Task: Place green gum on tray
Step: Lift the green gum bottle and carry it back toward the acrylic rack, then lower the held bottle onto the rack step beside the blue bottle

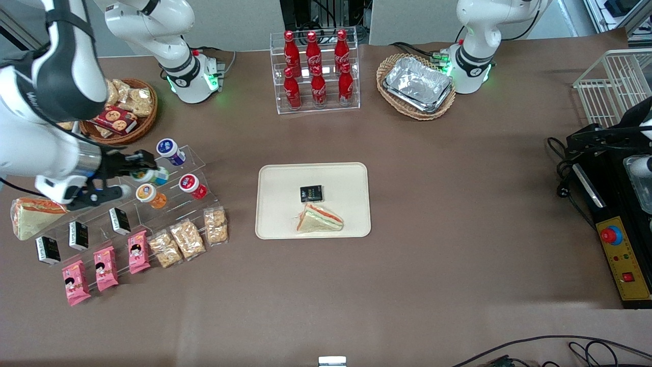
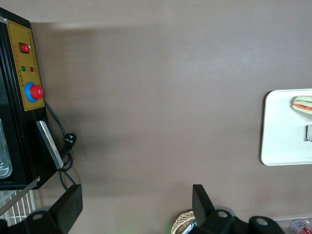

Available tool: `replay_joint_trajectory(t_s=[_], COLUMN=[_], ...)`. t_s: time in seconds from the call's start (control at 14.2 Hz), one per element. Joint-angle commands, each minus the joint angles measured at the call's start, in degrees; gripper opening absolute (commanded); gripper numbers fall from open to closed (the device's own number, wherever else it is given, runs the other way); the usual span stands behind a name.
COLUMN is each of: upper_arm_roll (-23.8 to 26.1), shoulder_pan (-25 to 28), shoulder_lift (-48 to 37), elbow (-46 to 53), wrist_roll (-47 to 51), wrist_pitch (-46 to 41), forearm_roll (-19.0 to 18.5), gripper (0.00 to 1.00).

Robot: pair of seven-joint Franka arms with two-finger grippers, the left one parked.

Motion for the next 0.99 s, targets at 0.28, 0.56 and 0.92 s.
replay_joint_trajectory(t_s=[0.28,0.56,0.92], upper_arm_roll=[0.44,0.35,0.35], shoulder_pan=[-7.39,-10.19,-11.70], shoulder_lift=[-5.94,-9.81,-13.33], elbow=[-8.87,-16.87,-24.52], wrist_roll=[-6.41,-9.56,-11.77], wrist_pitch=[2.73,8.18,12.84], forearm_roll=[-2.58,-3.12,-4.16], gripper=[0.30,0.30,0.30])
